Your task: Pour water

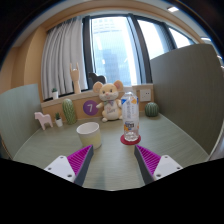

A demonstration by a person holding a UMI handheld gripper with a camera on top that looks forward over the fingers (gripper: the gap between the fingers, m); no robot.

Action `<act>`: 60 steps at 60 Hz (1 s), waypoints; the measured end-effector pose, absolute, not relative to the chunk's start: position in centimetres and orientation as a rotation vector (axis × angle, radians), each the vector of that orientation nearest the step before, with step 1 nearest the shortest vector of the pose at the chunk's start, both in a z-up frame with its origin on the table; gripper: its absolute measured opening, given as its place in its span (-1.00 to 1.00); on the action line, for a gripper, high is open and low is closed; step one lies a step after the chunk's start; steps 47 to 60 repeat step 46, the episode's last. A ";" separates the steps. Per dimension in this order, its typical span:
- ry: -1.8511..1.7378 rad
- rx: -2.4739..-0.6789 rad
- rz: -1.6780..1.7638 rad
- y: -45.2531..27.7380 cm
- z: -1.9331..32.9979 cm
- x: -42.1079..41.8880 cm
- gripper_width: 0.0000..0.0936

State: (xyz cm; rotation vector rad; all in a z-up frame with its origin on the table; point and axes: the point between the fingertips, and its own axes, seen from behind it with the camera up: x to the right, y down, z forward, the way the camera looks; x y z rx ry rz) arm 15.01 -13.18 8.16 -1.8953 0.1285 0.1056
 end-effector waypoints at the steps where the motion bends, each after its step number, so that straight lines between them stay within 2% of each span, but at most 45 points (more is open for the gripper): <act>1: 0.127 -1.896 0.110 -13.5 8.3 14.7 0.80; 30: 0.027 -1.797 0.064 -18.9 17.5 11.3 0.81; 46: 0.009 -1.767 0.067 -20.8 19.5 9.9 0.81; 60: 0.009 -1.767 0.067 -20.8 19.5 9.9 0.81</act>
